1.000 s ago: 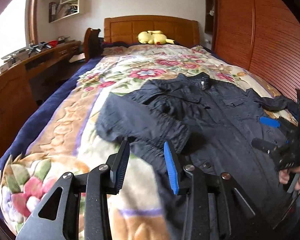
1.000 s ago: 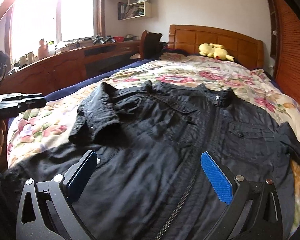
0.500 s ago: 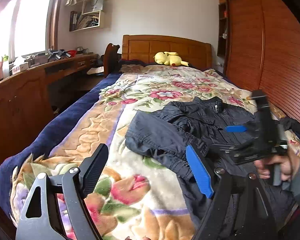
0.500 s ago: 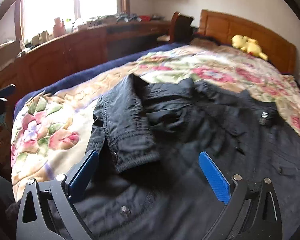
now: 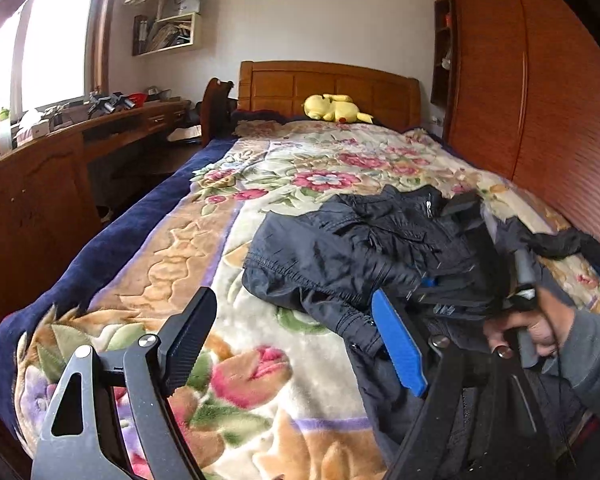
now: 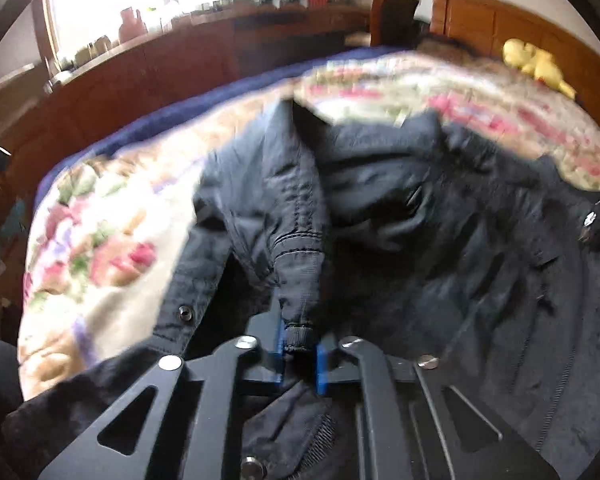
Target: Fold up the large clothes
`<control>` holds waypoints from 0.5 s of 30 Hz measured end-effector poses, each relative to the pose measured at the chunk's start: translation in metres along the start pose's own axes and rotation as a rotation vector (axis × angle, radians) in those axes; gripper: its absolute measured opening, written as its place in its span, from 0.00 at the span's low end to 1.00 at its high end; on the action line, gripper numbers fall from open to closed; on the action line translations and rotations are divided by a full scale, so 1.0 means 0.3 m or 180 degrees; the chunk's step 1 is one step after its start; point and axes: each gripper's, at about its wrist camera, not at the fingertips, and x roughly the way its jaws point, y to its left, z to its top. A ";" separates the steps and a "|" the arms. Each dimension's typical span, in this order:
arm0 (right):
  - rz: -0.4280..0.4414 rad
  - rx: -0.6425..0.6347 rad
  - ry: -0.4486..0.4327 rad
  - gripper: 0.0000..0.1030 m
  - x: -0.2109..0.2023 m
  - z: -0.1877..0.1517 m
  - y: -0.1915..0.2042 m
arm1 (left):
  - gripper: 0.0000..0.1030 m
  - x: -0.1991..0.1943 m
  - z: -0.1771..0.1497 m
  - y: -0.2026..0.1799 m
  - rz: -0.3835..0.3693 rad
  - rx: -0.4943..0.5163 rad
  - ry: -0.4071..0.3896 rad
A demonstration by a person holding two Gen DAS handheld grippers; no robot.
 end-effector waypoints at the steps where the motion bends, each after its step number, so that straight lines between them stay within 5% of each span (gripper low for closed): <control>1: -0.0008 -0.0008 -0.0094 0.08 -0.033 0.000 -0.009 | 0.78 0.004 0.003 -0.014 -0.0017 0.0016 -0.0001; 7: -0.0175 -0.0030 -0.0756 0.07 -0.327 -0.008 -0.079 | 0.78 0.005 0.018 -0.102 -0.0110 0.0118 -0.0088; 15: -0.0517 0.0214 -0.0959 0.07 -0.603 -0.142 -0.247 | 0.78 0.018 0.035 -0.240 -0.0294 0.0287 -0.0101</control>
